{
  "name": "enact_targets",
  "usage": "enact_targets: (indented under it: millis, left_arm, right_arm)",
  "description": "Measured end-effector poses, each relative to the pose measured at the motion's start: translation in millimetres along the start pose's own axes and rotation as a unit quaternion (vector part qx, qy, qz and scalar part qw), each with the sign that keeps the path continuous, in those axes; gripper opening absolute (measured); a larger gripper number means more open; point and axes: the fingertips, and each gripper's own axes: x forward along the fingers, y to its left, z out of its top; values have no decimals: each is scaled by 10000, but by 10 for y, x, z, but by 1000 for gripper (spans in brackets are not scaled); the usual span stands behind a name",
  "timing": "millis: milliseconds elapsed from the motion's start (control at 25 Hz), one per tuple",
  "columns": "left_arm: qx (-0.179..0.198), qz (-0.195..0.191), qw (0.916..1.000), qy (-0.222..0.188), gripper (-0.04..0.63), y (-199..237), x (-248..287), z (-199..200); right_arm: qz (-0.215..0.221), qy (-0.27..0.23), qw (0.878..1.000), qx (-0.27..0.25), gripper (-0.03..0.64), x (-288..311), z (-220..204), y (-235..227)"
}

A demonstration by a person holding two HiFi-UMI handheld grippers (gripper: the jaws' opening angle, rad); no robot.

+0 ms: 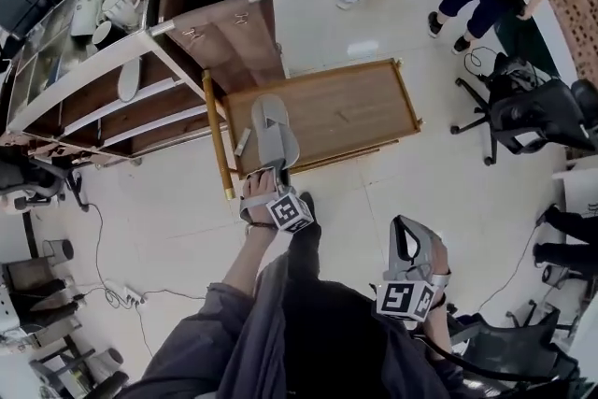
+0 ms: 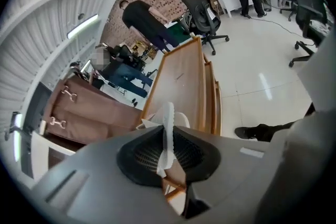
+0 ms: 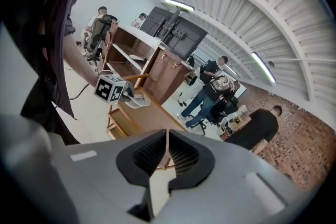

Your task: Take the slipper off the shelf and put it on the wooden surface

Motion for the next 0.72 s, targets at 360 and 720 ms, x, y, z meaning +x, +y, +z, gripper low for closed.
enact_targets:
  millis: [360,720]
  left_arm:
    - [-156,-1847,9820,370,200,-979,572,-135]
    - [-896,-178,9958,113,272,-455,-649,97]
  right_arm:
    - [249,156,9995,106,17,577,-135,-478]
    - [647,-762,9944,-354,17,52,-539,-387]
